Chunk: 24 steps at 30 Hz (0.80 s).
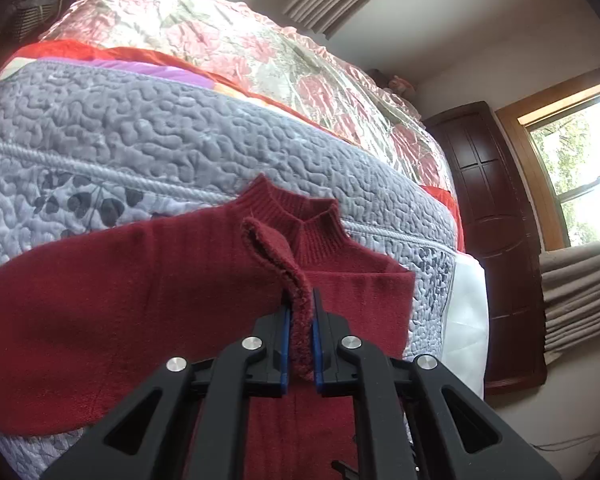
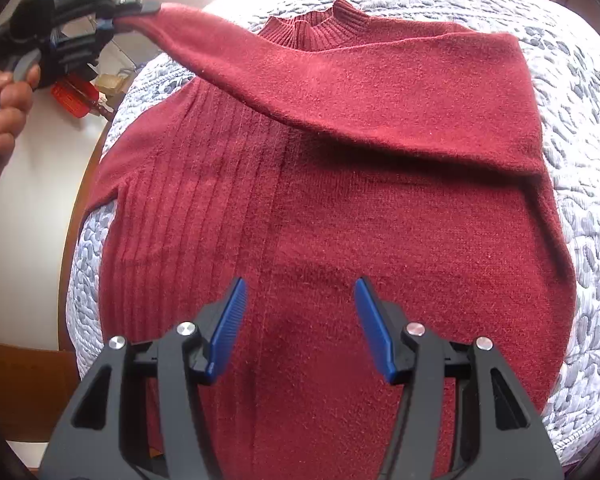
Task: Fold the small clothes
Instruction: 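Grasp the other sleeve cuff with the left tool and lift it, then lay the sleeve across the body and open the left tool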
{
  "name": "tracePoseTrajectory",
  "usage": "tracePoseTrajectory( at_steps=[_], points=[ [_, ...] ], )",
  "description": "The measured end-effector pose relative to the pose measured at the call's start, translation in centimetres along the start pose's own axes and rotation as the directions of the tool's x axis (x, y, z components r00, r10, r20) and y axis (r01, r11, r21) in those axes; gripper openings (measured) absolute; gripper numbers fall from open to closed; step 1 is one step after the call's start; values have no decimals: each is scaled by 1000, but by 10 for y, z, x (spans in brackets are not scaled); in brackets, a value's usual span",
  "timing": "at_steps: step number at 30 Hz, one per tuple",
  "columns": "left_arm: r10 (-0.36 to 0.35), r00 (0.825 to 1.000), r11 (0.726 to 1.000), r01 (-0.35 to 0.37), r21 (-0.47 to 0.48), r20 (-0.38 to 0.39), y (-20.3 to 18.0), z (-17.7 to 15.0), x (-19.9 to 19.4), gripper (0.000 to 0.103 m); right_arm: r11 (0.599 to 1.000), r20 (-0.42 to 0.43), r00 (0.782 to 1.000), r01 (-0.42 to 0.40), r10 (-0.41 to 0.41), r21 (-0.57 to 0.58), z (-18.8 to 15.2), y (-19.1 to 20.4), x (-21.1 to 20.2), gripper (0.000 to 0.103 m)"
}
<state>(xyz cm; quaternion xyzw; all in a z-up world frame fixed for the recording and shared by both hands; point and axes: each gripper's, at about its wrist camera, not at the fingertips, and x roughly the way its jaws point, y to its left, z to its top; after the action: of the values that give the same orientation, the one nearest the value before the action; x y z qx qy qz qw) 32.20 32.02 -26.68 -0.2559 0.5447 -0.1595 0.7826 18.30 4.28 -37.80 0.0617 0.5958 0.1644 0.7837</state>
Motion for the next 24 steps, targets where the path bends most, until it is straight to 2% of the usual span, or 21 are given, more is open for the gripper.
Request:
tracePoseTrajectory(
  at_steps=[10,18,21,23,24],
  points=[
    [40,999,995,-42,-91,-26,60,-25,11,8,1000,-18,1000,1,-1,-5,1,2,6,56],
    [98,989,983,-113,-144,-107,111,-43,43,9,1000,-31,999,6,-7,-10,3,4,13,56],
    [127,981,978,-148,-148,-144,123,-47,54,16,1000,-38,999,6,-7,-17,5,5,14,56],
    [157,980,974,-175,-146,-124,123,-48,47,20,1000,-34,999,5,-6,-22,6,7,13,56],
    [170,980,972,-184,-144,-105,120,-48,40,25,1000,-33,999,6,-6,-23,7,8,12,57]
  ],
)
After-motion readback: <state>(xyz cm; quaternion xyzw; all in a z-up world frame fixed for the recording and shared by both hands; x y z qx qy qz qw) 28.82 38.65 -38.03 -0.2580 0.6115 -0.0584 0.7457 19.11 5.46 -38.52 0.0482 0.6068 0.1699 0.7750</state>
